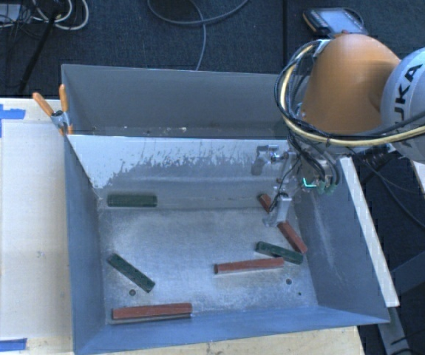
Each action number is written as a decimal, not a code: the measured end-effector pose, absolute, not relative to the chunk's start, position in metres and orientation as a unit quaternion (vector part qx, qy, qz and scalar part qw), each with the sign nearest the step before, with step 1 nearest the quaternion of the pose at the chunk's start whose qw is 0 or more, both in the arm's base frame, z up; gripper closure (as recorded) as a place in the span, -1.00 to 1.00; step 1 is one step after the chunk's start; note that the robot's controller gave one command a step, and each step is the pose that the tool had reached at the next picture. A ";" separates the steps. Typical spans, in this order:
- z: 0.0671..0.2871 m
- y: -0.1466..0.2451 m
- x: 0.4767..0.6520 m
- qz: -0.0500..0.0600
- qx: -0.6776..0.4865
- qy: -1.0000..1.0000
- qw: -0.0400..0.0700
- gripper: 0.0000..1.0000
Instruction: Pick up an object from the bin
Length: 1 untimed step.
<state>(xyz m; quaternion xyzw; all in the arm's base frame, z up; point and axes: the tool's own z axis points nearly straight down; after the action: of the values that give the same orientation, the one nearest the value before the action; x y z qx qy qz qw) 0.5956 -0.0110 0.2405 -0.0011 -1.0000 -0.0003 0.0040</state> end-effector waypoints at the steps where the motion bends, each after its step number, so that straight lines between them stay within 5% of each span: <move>1: 0.245 -0.011 0.597 0.000 -0.001 -1.000 0.000 -1.00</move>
Offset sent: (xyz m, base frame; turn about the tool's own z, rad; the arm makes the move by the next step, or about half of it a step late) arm -0.0272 -0.0329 -0.0964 -0.1345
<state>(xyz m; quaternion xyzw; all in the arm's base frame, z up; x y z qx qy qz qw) 0.5970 -0.0110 0.2451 -0.0011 -1.0000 -0.0002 -0.0001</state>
